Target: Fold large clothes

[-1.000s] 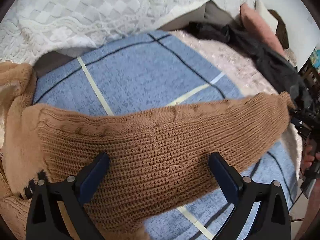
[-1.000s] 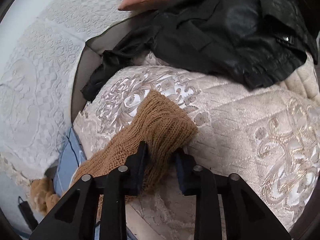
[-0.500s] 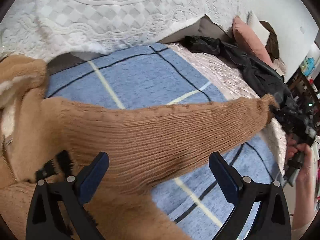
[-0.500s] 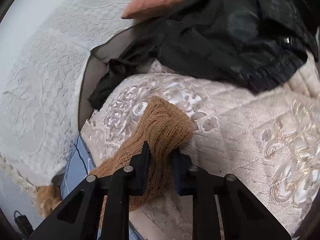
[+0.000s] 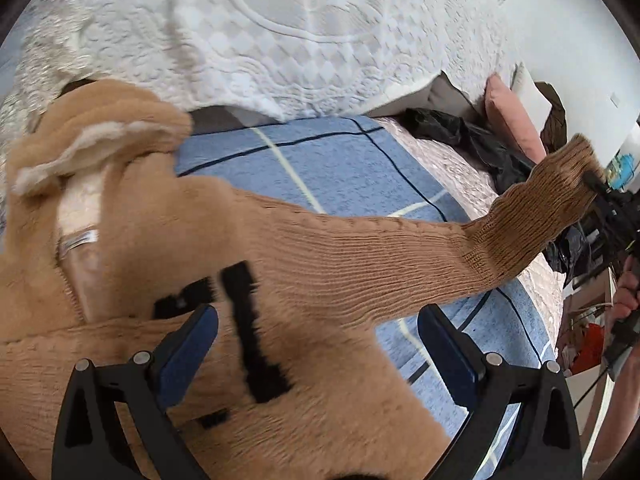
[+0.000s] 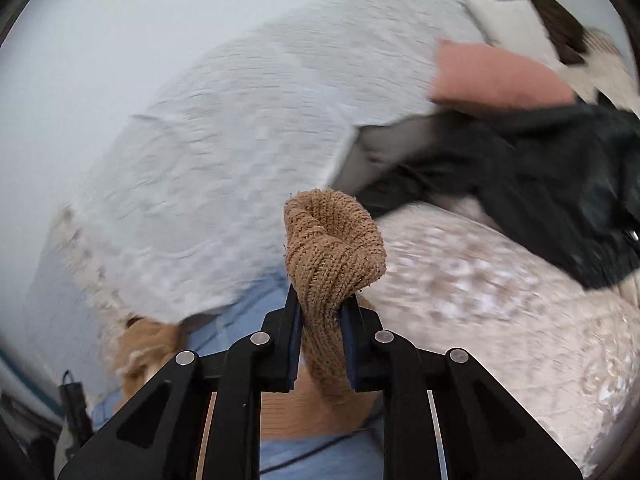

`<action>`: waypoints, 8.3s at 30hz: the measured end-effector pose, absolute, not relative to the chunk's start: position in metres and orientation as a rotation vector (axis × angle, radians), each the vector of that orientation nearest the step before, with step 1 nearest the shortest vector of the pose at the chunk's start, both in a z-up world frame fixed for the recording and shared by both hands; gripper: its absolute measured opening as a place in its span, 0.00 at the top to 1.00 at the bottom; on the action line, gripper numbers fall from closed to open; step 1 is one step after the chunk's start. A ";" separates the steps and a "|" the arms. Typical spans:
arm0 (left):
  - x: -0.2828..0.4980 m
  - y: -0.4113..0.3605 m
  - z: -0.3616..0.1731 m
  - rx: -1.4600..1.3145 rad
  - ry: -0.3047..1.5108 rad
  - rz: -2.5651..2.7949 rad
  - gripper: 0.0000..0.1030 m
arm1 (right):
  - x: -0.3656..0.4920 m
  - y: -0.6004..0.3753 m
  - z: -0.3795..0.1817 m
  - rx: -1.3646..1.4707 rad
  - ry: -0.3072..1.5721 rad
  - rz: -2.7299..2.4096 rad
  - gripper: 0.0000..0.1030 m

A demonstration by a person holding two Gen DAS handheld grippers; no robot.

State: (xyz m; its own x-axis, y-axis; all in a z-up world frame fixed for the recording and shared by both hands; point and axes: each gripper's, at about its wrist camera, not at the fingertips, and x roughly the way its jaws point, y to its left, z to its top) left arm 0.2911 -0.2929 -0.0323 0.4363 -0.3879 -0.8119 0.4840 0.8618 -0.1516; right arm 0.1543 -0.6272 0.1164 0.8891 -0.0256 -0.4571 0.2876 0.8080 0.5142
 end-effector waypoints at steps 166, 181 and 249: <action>0.327 -0.013 -0.017 -0.207 0.851 -0.402 0.02 | 0.469 -0.255 0.038 0.930 0.773 0.323 0.68; 0.343 -0.031 -0.011 -0.176 0.834 -0.403 0.02 | 0.441 -0.267 0.076 0.784 0.668 0.403 0.84; 0.276 -0.007 -0.044 -0.131 0.986 -0.311 0.01 | 0.251 -0.282 -0.004 0.034 1.001 0.114 0.53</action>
State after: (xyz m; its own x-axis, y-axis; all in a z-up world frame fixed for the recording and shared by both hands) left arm 0.2764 -0.0074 -0.0440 0.5125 -0.3162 -0.7984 0.1985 0.9482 -0.2481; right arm 0.2514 -0.2818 -0.0037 0.5337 0.1113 -0.8383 -0.0803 0.9935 0.0808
